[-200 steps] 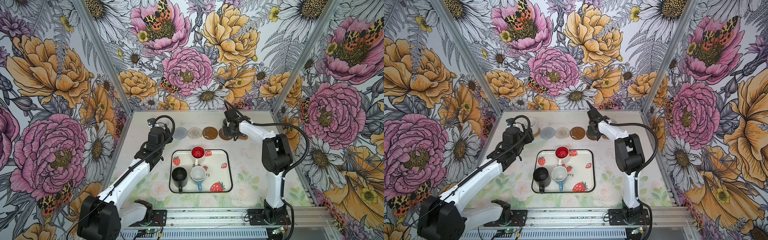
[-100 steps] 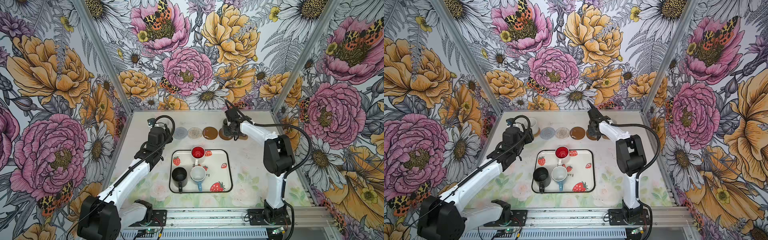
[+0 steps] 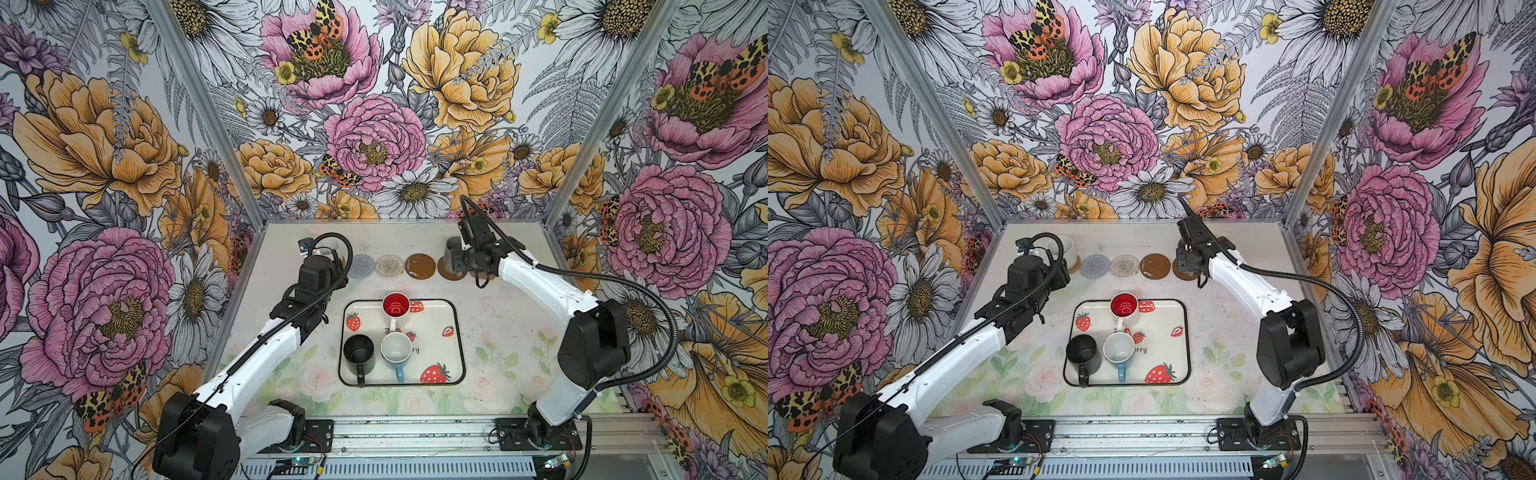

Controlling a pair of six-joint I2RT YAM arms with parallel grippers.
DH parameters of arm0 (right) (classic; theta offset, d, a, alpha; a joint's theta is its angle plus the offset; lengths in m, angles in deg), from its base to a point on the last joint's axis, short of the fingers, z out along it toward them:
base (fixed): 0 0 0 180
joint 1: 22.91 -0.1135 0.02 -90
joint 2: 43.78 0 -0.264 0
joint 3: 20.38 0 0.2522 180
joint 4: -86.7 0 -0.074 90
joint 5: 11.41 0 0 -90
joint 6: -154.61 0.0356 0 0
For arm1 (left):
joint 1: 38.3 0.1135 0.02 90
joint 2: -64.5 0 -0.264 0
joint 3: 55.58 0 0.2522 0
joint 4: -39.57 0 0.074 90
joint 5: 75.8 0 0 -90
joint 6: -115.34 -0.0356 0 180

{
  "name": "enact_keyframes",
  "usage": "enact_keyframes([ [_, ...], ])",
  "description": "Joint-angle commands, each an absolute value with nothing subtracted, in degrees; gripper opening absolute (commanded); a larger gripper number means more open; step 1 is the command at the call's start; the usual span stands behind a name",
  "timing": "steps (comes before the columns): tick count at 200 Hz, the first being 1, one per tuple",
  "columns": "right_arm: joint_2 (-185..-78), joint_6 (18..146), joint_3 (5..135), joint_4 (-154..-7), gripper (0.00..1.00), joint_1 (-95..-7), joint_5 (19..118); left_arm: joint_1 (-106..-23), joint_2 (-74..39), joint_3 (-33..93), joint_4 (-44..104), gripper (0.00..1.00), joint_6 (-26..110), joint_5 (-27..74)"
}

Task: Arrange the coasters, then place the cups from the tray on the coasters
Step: 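Release the grey mug and raise the right gripper while the left moves toward the tray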

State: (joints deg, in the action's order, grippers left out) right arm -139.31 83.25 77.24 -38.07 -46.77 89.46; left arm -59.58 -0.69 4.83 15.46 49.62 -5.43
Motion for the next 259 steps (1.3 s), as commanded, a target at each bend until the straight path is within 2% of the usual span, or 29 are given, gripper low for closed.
enact_keyframes([
  [1, -134.42, 85.13, 76.92, -38.41, 0.57, -48.78, 92.66, -60.58, 1.75, 7.26, 12.36, 0.66, 49.5, -7.65],
  [41, -131.98, 86.65, 80.43, -38.91, 0.56, -53.62, 95.31, -63.5, 3.3, 11.42, 3.68, 0.66, 48.26, -8.21],
  [87, -131.71, 89.31, 80.77, -45.95, 0.56, -56.65, 94.51, -68.45, 4.21, 15.37, -5.16, 0.66, 48.73, -4.15],
  [140, -128.59, 93.52, 70.2, -57.01, 0.56, -56.92, 93.09, -73.03, 6.64, 19.7, -18.42, 0.66, 50.88, 0.83],
  [206, -123.7, 93.64, 61.67, -60.75, 0.59, -55.81, 93.91, -82.61, 8.14, 26.86, -38.7, 0.63, 55.89, 1.82],
  [259, -125.04, 93.79, 60.36, -62.12, 0.59, -54.64, 92.06, -90.7, 4.4, 28.03, -52.04, 0.62, 59.07, 9.28],
])
